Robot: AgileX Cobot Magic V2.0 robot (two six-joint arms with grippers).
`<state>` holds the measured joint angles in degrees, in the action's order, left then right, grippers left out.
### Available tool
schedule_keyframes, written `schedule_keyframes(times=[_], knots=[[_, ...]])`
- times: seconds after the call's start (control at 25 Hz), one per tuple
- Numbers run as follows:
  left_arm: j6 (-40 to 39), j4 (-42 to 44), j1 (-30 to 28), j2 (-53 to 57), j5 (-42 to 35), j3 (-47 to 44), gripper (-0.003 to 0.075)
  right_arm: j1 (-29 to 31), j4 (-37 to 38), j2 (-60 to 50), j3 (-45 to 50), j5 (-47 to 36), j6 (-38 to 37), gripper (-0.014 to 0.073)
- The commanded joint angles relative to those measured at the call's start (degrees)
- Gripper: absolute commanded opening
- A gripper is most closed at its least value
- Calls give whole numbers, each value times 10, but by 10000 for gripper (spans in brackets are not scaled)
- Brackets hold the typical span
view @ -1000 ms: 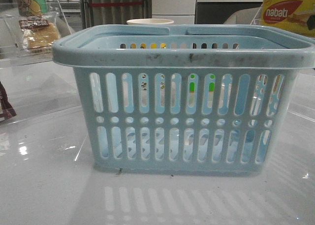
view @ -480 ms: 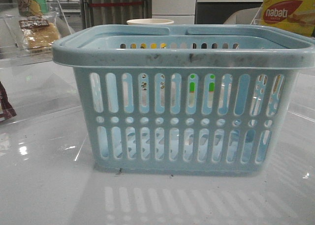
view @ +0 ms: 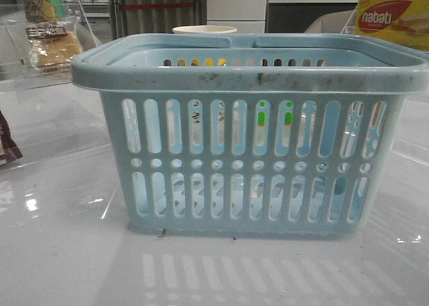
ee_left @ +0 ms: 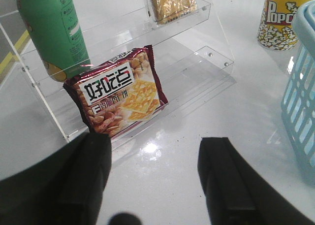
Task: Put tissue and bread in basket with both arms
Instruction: 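Grasp the small black-and-white box with the right gripper and lift, then carry the box over the basket and lower it inside with the right gripper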
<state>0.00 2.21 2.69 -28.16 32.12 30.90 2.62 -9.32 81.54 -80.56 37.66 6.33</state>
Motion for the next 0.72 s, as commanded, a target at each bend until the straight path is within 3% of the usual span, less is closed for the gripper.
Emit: schedule_keyframes(times=[0.0, 0.44, 0.68], knots=[[0, -3, -1, -6, -46, 16, 455, -41, -7, -54, -22, -4, 1, 235], [0, -3, -1, -6, -46, 16, 455, -182, -7, -72, -22, 48, 1, 235], [0, -3, -1, -6, -46, 16, 455, -226, -7, -62, -22, 73, 1, 235]])
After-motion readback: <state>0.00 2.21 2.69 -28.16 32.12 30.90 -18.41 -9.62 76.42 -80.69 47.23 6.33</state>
